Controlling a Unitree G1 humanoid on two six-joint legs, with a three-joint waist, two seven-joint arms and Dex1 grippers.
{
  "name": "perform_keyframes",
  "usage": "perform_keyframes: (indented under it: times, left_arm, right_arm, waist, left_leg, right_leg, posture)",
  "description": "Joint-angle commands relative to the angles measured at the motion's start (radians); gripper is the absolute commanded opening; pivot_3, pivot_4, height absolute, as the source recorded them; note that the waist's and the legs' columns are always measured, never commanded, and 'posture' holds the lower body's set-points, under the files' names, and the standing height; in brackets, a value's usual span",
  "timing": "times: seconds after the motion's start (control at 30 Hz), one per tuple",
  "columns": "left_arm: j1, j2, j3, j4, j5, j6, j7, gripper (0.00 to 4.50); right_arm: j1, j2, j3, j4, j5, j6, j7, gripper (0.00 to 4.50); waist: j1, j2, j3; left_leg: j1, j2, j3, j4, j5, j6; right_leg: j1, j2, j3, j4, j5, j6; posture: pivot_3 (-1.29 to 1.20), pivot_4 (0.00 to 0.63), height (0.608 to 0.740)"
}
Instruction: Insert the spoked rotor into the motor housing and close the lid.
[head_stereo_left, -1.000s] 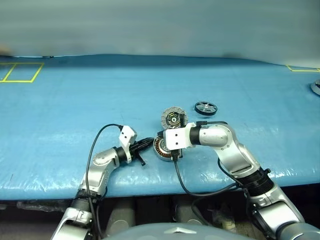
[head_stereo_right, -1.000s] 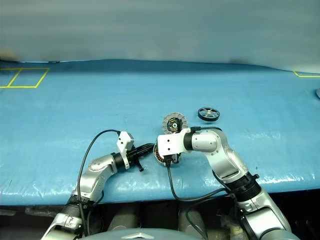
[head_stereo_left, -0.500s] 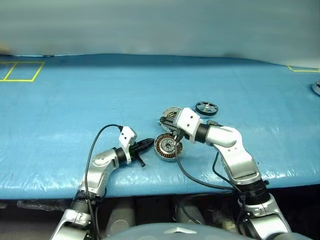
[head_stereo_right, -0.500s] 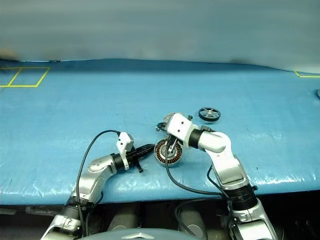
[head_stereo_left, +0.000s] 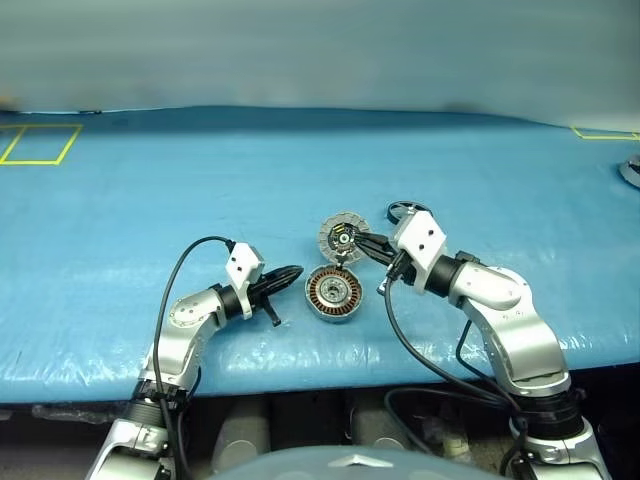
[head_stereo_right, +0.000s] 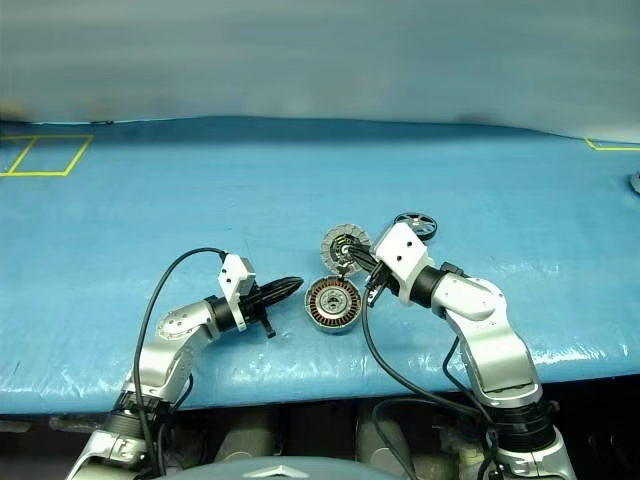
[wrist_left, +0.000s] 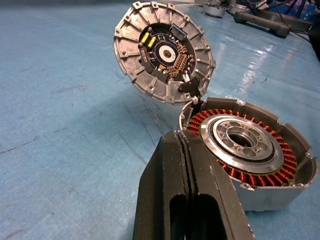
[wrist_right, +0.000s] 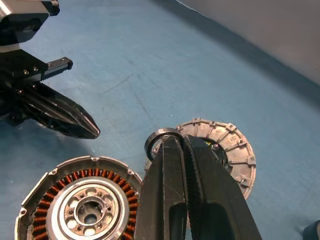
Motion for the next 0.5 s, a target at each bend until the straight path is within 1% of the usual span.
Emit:
perform_keyframes:
  times: [0.03, 0.27, 0.43, 0.5]
  left_arm:
    - [0.007, 0.005, -0.002, -0.043, 0.005, -0.021, -0.001, 0.00]
    - [0.013, 0.005, -0.004, -0.047, 0.009, -0.015, 0.008, 0.00]
    - [0.015, 0.000, -0.009, -0.044, 0.013, -0.013, 0.017, 0.00]
    - [0.018, -0.003, -0.010, -0.042, 0.016, -0.014, 0.022, 0.00]
  right_arm:
    - [0.017, -0.058, 0.075, -0.049, -0.040, -0.009, 0.009, 0.03]
    - [-0.054, -0.148, 0.288, 0.000, -0.221, -0.091, 0.016, 0.03]
    - [-0.120, -0.201, 0.376, 0.037, -0.308, -0.168, 0.067, 0.03]
    - [-0.154, -0.213, 0.394, 0.055, -0.334, -0.201, 0.087, 0.50]
  waist:
    - [-0.001, 0.000, 0.000]
    - [-0.006, 0.000, 0.001]
    - [-0.004, -0.001, 0.001]
    - [-0.003, -0.001, 0.001]
  left_leg:
    - [0.000, 0.000, 0.000, 0.000, 0.000, 0.000]
    - [0.001, 0.000, 0.001, 0.001, 0.000, 0.000]
    - [0.000, 0.000, 0.001, 0.001, 0.000, 0.000]
    - [0.000, 0.000, 0.001, 0.000, 0.000, 0.000]
  right_leg:
    - [0.000, 0.000, 0.000, 0.000, 0.000, 0.000]
    - [-0.001, 0.000, 0.000, 0.001, 0.000, 0.000]
    - [-0.001, 0.000, 0.000, 0.001, 0.000, 0.000]
    - [-0.001, 0.000, 0.000, 0.001, 0.000, 0.000]
  posture:
    - [0.00, 0.150, 0.740]
    - [0.00, 0.150, 0.740]
    - [0.00, 0.150, 0.740]
    - [0.00, 0.150, 0.740]
